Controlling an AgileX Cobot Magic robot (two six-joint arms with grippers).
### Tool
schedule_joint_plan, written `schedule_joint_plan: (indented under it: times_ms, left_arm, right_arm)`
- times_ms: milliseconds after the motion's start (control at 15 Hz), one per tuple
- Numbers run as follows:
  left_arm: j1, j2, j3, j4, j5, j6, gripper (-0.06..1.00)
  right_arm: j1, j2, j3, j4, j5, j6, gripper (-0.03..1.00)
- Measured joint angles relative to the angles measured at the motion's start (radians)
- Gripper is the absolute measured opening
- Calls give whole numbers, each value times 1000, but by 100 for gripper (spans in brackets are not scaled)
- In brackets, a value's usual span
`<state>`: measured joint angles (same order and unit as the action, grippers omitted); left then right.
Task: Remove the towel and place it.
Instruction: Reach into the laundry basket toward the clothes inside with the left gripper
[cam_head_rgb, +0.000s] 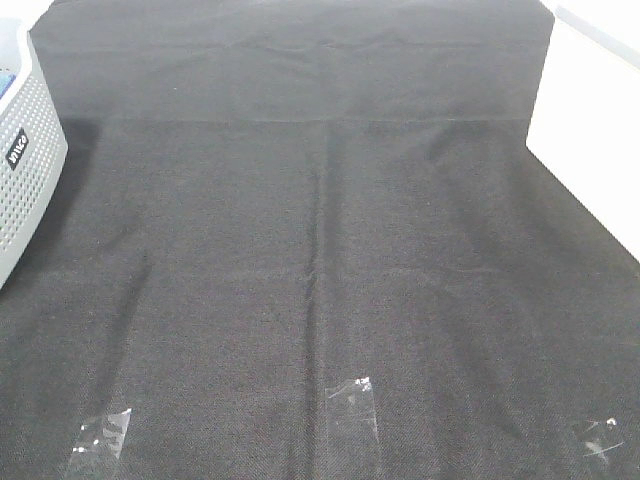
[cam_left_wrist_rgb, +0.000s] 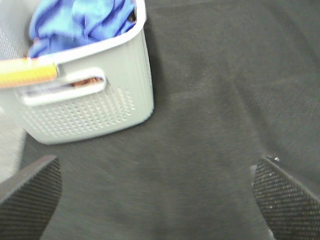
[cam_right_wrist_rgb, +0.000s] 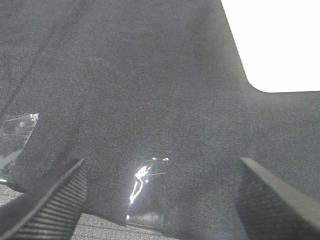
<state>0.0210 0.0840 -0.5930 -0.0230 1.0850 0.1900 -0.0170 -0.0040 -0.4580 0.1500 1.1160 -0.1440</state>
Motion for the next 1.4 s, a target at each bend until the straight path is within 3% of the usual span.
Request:
schedule_joint_plan:
  times_ms: [333,600,933,1133,1400]
  left_arm:
    - [0,329,-198,42,20,267,98]
    - [0,590,-371,96,-39,429,98]
    - [0,888,-611,144,17,639,98]
    - [0,1063,-735,226,46,713,98]
    - [0,1260,-846,397,34,758,98]
  right_arm:
    - [0,0,0,0,0,0,77]
    - [0,0,0,0,0,0,77]
    - [0,0,0,0,0,0,77]
    - [0,0,0,0,0,0,77]
    - [0,0,0,0,0,0,77]
